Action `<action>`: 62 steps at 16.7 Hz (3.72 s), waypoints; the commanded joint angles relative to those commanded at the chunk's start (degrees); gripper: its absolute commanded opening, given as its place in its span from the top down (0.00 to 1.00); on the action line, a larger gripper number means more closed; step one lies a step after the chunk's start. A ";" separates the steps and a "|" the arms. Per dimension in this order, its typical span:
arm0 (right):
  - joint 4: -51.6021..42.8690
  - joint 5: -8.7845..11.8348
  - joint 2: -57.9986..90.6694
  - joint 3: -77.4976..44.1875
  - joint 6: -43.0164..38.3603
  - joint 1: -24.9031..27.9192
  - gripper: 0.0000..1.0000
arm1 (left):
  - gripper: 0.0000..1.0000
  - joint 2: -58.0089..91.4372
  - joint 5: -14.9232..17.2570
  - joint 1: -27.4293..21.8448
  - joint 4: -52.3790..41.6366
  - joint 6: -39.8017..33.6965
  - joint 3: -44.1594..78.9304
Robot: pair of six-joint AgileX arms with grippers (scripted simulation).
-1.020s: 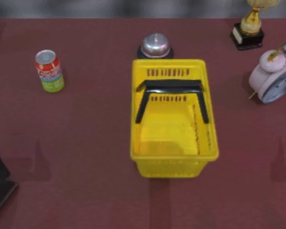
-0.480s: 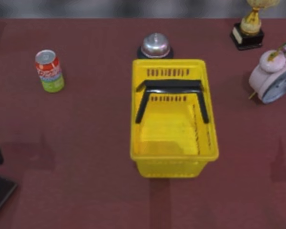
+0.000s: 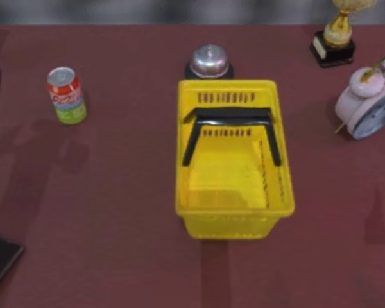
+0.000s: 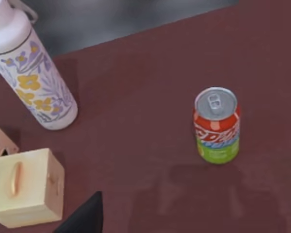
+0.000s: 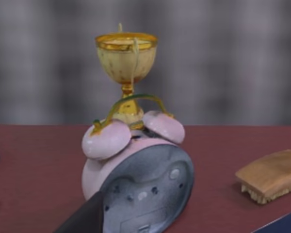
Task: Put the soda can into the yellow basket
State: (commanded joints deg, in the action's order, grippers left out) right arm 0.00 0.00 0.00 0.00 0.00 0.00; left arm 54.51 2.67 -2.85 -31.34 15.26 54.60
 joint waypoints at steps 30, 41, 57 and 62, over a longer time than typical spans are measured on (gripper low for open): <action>0.00 0.00 0.00 0.00 0.00 0.00 0.00 | 0.00 93.20 1.59 -2.52 -49.47 26.64 88.23; 0.00 0.00 0.00 0.00 0.00 0.00 0.00 | 0.15 92.61 1.56 -2.81 -41.25 26.35 79.27; 0.00 0.00 0.00 0.00 0.00 0.00 0.00 | 1.00 92.61 1.56 -2.81 -41.25 26.35 79.27; 0.00 0.00 0.00 0.00 0.00 0.00 0.00 | 1.00 92.61 1.53 -2.60 -41.26 26.44 79.28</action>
State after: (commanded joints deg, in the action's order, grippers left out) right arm 0.00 0.00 0.00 0.00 0.00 0.00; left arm 147.13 4.21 -5.45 -72.59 41.70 133.88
